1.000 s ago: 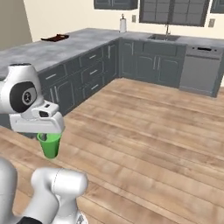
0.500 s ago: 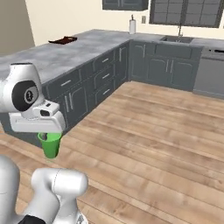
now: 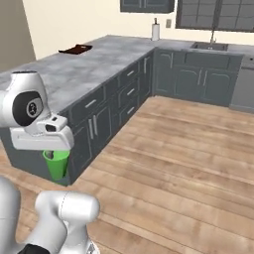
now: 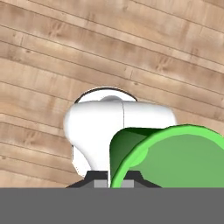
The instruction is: There is a tray on the dining counter. Grab the cup, mug, and pitcher and place them on the tray. The pitcher may be placed next to the tray if it cannot fit the tray.
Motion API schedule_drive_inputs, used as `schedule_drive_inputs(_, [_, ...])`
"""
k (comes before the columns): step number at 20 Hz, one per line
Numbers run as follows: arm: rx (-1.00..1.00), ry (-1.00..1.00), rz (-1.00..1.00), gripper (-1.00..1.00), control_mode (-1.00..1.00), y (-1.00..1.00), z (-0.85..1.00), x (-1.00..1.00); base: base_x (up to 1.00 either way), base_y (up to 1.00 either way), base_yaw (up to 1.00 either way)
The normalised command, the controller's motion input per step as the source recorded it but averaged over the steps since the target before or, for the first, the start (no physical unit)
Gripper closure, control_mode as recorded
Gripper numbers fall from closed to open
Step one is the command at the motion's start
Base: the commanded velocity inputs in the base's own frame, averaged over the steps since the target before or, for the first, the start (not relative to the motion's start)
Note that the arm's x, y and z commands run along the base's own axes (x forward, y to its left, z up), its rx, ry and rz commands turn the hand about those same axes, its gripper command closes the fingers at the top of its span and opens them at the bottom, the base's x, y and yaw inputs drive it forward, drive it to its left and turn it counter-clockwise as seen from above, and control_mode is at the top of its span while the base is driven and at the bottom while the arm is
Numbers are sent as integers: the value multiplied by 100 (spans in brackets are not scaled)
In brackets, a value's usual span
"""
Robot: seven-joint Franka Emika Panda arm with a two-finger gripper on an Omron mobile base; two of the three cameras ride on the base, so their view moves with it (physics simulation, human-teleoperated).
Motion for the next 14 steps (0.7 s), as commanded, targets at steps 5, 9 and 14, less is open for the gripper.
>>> schedule_drive_inputs(5, [0, 0, 0, 100, 100, 0, 0, 0, 80, 100, -40])
schedule_drive_inputs(9, [0, 0, 0, 100, 100, 0, 0, 0, 60, 100, -55])
schedule_drive_inputs(14, [0, 0, 0, 100, 100, 0, 0, 0, 7, 25, -93])
